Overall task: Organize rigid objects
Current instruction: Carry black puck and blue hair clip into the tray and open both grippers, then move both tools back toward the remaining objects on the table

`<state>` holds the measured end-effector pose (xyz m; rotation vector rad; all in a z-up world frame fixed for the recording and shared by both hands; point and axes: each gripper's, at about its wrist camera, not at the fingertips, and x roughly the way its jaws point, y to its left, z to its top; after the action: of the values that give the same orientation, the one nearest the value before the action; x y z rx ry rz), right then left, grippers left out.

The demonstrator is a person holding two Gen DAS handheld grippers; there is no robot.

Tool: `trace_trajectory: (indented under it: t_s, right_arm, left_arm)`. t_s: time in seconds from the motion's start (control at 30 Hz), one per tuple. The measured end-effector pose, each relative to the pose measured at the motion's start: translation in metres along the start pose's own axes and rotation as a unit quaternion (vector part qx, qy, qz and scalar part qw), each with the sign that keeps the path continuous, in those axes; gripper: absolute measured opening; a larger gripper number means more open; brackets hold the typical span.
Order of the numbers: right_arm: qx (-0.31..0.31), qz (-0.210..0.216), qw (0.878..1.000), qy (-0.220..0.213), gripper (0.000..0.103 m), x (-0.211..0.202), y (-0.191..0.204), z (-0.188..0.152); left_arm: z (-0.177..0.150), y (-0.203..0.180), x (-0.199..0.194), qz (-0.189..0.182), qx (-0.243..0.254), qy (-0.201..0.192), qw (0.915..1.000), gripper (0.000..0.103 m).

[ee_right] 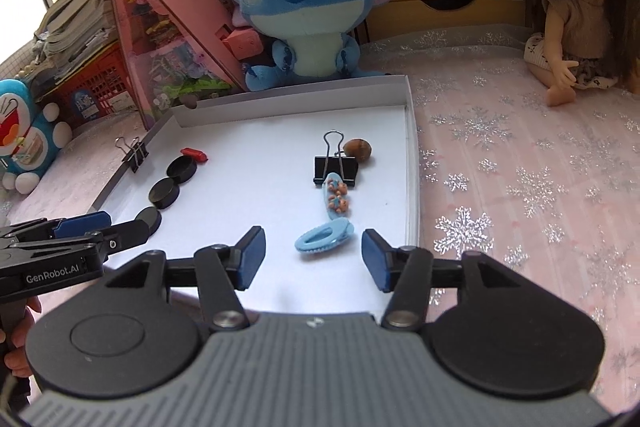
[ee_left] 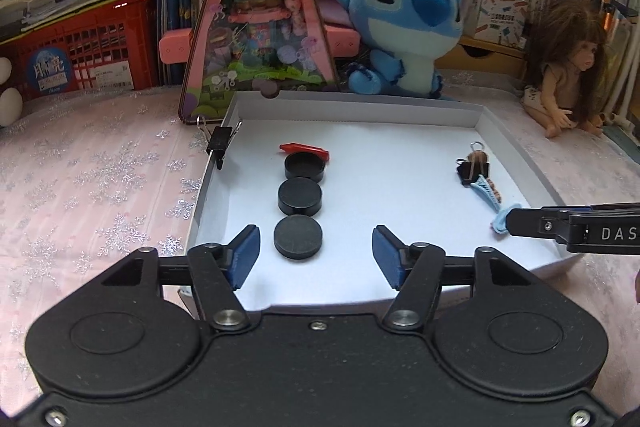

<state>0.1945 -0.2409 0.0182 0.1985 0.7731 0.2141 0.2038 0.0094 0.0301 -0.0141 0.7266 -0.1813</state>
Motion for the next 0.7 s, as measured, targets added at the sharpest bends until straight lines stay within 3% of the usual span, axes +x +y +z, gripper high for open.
trace_trajectory:
  t_s: [0.5,0.7]
  right_arm:
    - [-0.048,0.026,0.995,-0.087,0.074,-0.064,0.016,-0.048]
    - [-0.065,0.028,0.992,-0.104,0.076,-0.080,0.021,-0.074]
  left_arm:
    - [-0.047,-0.026,-0.063,-0.035,0.027,-0.036,0.9984,0.070]
    - [-0.069,-0.032,-0.084,-0.030,0.036,-0.056,0.9973,0.071]
